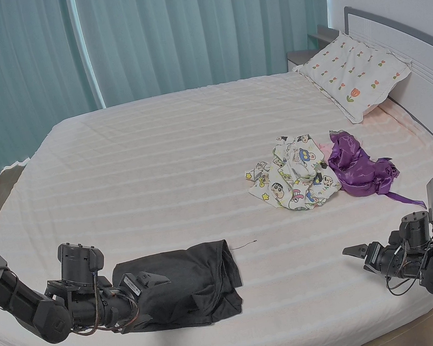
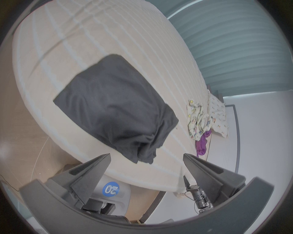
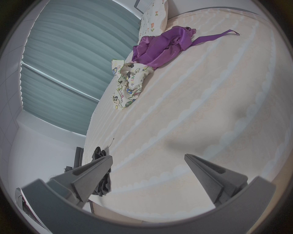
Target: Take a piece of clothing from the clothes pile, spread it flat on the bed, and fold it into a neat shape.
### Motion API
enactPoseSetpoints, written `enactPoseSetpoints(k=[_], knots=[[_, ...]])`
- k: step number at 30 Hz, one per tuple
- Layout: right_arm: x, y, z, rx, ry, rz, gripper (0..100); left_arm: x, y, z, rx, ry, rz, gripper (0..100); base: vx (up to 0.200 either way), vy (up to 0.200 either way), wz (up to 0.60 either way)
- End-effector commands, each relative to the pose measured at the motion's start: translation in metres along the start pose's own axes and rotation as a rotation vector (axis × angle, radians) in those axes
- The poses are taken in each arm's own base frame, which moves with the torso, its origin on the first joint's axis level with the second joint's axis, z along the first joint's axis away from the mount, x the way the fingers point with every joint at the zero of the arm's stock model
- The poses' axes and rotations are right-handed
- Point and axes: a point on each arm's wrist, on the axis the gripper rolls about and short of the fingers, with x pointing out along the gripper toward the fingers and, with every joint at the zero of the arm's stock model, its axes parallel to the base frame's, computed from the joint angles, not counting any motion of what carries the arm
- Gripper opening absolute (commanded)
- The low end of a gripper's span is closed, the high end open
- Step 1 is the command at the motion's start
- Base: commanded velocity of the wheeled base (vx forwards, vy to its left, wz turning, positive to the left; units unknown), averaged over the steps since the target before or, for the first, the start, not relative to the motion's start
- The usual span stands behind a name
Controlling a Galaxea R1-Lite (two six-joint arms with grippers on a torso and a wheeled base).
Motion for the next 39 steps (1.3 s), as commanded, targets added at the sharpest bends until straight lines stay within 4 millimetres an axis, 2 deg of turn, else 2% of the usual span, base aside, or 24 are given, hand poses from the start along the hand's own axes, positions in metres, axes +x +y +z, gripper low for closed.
enactPoseSetpoints(k=[1, 10, 20, 27, 32, 34, 35, 39], knots=[[0.001, 0.003, 0.002, -0.007, -0.015, 0.017, 100, -0.001, 0.004, 0.01, -0.023, -0.026, -0.002, 100, 0.0, 0.2, 0.0], [0.003, 0.01, -0.001, -0.028, -0.006, 0.039, 100, 0.006, 0.015, 0.027, -0.042, -0.078, -0.005, 100, 0.0, 0.2, 0.0], [0.002, 0.015, -0.003, -0.035, 0.003, 0.054, 100, 0.007, 0.026, 0.026, -0.064, -0.01, -0.01, 100, 0.0, 0.2, 0.0], [0.006, 0.024, -0.016, -0.065, 0.044, 0.081, 100, 0.011, 0.031, 0.024, -0.033, 0.01, -0.022, 100, 0.0, 0.2, 0.0], [0.013, 0.04, -0.028, -0.089, 0.079, 0.132, 100, 0.013, 0.038, 0.019, -0.001, -0.005, -0.044, 100, 0.0, 0.0, 0.0], [0.013, 0.04, -0.028, -0.089, 0.079, 0.132, 100, 0.013, 0.038, 0.019, -0.001, -0.005, -0.044, 100, 0.0, 0.0, 0.0], [0.013, 0.05, -0.04, -0.1, 0.101, 0.149, 100, 0.014, 0.04, 0.018, 0.007, -0.014, -0.058, 100, 0.0, 0.0, 0.0], [0.021, 0.052, -0.048, -0.112, 0.1, 0.138, 100, 0.016, 0.04, 0.019, 0.011, -0.026, -0.07, 100, 0.0, 0.0, 0.0]])
